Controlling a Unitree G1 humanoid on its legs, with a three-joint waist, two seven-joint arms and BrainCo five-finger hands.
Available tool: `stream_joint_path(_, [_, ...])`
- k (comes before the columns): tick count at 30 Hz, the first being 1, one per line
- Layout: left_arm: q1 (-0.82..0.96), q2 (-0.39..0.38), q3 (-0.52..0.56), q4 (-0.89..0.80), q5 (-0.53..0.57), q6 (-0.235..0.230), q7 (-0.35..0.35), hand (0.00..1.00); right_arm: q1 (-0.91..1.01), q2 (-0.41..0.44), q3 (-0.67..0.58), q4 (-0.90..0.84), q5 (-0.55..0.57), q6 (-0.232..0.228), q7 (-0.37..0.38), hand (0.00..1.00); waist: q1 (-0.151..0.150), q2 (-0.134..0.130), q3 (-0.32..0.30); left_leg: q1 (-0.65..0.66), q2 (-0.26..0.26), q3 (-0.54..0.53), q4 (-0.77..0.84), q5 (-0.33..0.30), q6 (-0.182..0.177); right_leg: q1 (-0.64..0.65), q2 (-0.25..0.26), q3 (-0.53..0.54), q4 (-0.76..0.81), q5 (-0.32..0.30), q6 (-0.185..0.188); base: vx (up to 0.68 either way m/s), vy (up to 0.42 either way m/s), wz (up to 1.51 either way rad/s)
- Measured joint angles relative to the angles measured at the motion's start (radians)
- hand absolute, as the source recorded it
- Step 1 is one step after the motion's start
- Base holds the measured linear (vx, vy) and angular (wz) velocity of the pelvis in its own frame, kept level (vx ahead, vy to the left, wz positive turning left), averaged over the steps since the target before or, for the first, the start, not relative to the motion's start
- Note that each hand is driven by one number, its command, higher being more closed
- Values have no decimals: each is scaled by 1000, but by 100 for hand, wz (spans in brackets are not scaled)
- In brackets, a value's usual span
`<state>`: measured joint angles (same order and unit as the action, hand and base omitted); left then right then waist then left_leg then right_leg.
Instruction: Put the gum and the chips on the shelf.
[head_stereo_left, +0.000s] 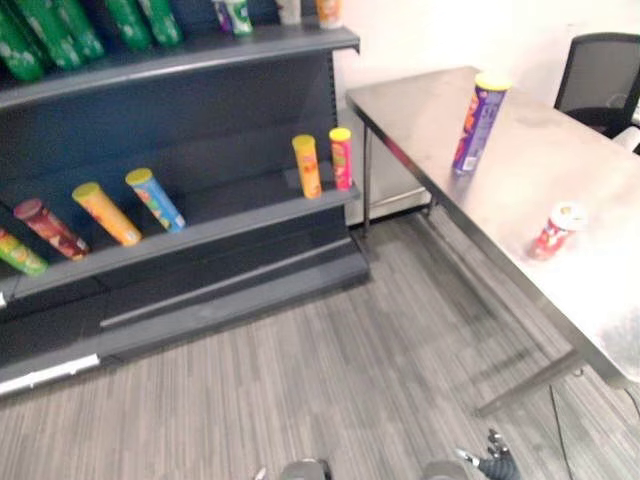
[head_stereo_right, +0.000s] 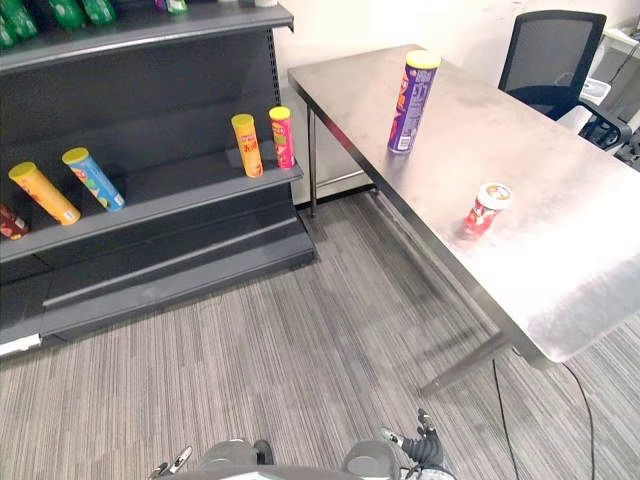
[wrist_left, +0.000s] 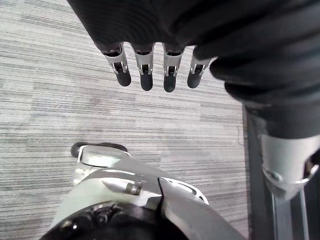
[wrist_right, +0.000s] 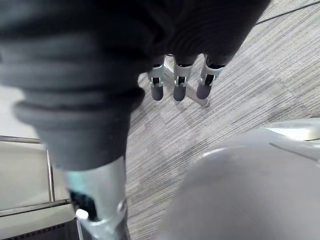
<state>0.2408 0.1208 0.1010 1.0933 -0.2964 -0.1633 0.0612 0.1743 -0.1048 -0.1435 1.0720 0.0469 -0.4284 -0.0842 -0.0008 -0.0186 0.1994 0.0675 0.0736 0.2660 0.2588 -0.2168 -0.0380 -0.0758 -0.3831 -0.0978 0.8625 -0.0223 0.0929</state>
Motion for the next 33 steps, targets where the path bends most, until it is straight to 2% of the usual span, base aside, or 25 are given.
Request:
stream_joint_path(1, [1, -3, -1, 1, -3, 2, 5, 0, -6, -5, 7, -1, 0, -5, 2, 0, -2, 8, 6, 34, 19, 24, -23, -2, 3, -32, -5, -73, 34, -95, -10, 184, 11, -57])
stream_joint_path(2, [1, 0, 0, 1, -5, 3, 10, 0, -14, -7, 10, -1, 0, -11, 2, 0, -1, 7, 7, 49, 34, 32, -37, -2, 3, -50, 2, -118, 41, -142, -9, 245, -53, -60])
stream_joint_path(3, [-7, 3, 3, -1, -7, 6, 14, 0, -22, -10, 23, -4, 0, -24, 2, 0, 0, 13, 9, 79, 71, 53, -58, 5, -9, -82, 36, -217, 21, -209, -17, 248, -99, -60])
stream_joint_path(4, [-9, 3, 4, -10, -7, 7, 13, 0, -26, -12, 43, -17, -6, -39, 0, 0, -3, 14, 10, 109, 104, 72, -77, 11, -19, -100, 76, -299, -59, -221, -26, 254, -116, -58])
stream_joint_path(5, [-9, 2, 5, -12, -7, 7, 13, 0, -26, -11, 53, -33, -10, -43, -2, 0, -2, 9, 10, 123, 113, 85, -86, 14, -25, -103, 90, -328, -120, -218, -22, 214, -123, -47])
stream_joint_path(6, [-8, 4, 8, -18, -6, 9, 11, 0, -20, -7, 69, -47, -13, -52, -6, 0, 1, -6, 9, 134, 111, 99, -91, 16, -29, -100, 103, -351, -220, -191, -16, 226, -149, -60])
stream_joint_path(7, [-4, 22, 38, -26, -6, 13, 10, 0, -17, 3, 91, -51, -40, -68, -19, 0, 9, -42, 9, 171, 81, 117, -109, 10, -47, -77, 117, -372, -391, -103, -82, 229, -156, -72])
stream_joint_path(8, [-4, 8, 43, -22, -6, 14, 10, 0, -31, -2, 92, -50, -47, -69, -19, 0, 10, -31, 5, 179, 96, 127, -120, 10, -52, -75, 143, -370, -411, -102, -92, 221, -146, -77])
stream_joint_path(9, [-2, -11, 42, -18, -6, 13, 8, 0, -50, -18, 92, -56, -48, -77, -23, 0, 2, -2, 12, 182, 110, 145, -137, 13, -57, -75, 172, -375, -437, -98, -95, 169, -102, -52])
stream_joint_path(11, [-5, -31, 41, -19, -6, 13, 5, 0, -57, -36, 93, -50, -49, -77, -22, 0, 1, 27, 16, 201, 122, 176, -176, 23, -77, -76, 200, -394, -467, -99, -96, 120, -72, -29])
stream_joint_path(15, [-3, -36, 39, -19, -4, 15, 6, 0, -65, -49, 131, -52, -82, -69, -17, 0, 4, 25, 14, 216, 137, 217, -187, 16, -100, -57, 235, -393, -522, -92, -99, -21, -7, -19])
stream_joint_path(16, [-4, -30, 21, -19, -3, 21, 8, 0, -65, -49, 151, -63, -87, -61, -17, 0, 3, 23, 10, 214, 144, 221, -187, 2, -119, -54, 244, -396, -541, -86, -98, -97, 40, -7])
stream_joint_path(17, [-6, -29, 19, -20, -3, 22, 8, 0, -65, -48, 155, -68, -87, -57, -17, 0, 3, 24, 9, 213, 144, 224, -186, -1, -123, -54, 244, -396, -544, -84, -95, -96, 48, -6])
stream_joint_path(19, [-9, -12, 19, -19, -4, 38, 11, 0, -60, -34, 161, -76, -86, -47, -16, 0, 6, 2, 6, 205, 137, 239, -186, -2, -121, -61, 236, -395, -554, -74, -85, -90, 59, -8])
stream_joint_path(22, [-9, 1, 10, -18, 0, 59, 8, 0, -54, -33, 167, -78, -83, -25, -19, 0, 3, -5, 1, 204, 131, 246, -190, -2, -121, -64, 228, -396, -562, -65, -81, -32, 58, -4])
stream_joint_path(26, [-22, 6, -20, -18, 6, 61, 10, 0, -47, -34, 151, -85, -65, -11, -21, 0, -3, 2, -4, 207, 118, 279, -207, -1, -122, -101, 212, -385, -529, -65, -81, 28, 53, -18])
stream_joint_path(29, [-31, 4, -26, -17, 6, 64, 6, 0, -47, -36, 128, -87, -63, 5, -32, 0, -22, 11, -6, 222, 109, 333, -212, 2, -130, -145, 198, -404, -466, -88, -108, 66, -17, -44])
stream_joint_path(30, [-42, 6, -26, -17, 6, 64, 4, 0, -42, -33, 113, -86, -63, 11, -40, 0, -29, 11, -6, 221, 112, 356, -187, -1, -148, -158, 193, -407, -448, -117, -110, 69, -60, -43])
stream_joint_path(32, [-57, 17, -26, -19, 8, 62, 1, 0, -13, -31, 109, -67, -43, 32, -44, 0, -28, 3, -9, 165, 154, 354, 4, 1, -166, -150, 207, -391, -455, -147, -120, 103, -154, -44])
stream_joint_path(33, [-66, 11, -27, -19, 6, 60, 3, 0, 13, -35, 109, -61, -35, 42, -48, 0, -30, 13, -8, 99, 233, 332, 219, 25, -180, -106, 240, -391, -509, -147, -119, 130, -230, -66])
